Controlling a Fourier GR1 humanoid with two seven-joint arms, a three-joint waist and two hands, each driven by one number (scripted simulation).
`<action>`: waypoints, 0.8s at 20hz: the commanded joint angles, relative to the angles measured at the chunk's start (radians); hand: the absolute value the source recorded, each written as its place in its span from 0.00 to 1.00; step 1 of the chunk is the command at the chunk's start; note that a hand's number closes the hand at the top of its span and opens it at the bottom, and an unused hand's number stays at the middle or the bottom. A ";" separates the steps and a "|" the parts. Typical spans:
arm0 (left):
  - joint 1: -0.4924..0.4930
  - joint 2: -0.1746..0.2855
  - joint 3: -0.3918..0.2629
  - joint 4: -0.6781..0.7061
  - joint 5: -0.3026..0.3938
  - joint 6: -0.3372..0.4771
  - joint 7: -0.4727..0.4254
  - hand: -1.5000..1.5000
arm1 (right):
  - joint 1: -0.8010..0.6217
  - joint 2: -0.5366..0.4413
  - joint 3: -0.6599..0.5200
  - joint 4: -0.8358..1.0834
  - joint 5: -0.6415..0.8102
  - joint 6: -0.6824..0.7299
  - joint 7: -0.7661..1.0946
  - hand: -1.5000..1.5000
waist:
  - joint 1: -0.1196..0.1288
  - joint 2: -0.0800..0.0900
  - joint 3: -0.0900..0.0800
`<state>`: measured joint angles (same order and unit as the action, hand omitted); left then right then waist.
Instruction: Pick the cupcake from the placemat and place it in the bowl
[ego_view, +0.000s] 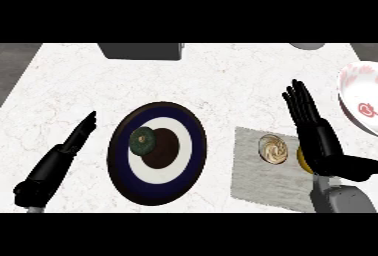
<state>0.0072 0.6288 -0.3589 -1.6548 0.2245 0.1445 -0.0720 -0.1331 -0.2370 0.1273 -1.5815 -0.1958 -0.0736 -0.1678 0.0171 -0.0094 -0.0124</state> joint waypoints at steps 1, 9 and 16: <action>0.005 -0.061 0.021 0.018 0.014 -0.017 0.011 0.50 | 0.044 -0.001 0.032 -0.089 0.089 -0.060 0.053 1.00 | -0.020 0.008 0.012; -0.013 -0.232 0.023 0.001 0.219 0.020 0.086 0.50 | 0.209 -0.092 -0.180 -0.031 0.365 -0.473 0.202 0.00 | -0.117 0.005 0.008; -0.104 -0.284 0.012 0.055 0.211 0.007 0.125 0.50 | 0.350 -0.114 0.171 -0.283 0.800 -0.453 0.345 0.00 | -0.035 0.007 0.008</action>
<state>-0.0926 0.3594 -0.3471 -1.6195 0.4300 0.1650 0.0521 0.1514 -0.3130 0.2057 -1.7819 0.4207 -0.5285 0.0696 -0.0360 -0.0026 -0.0045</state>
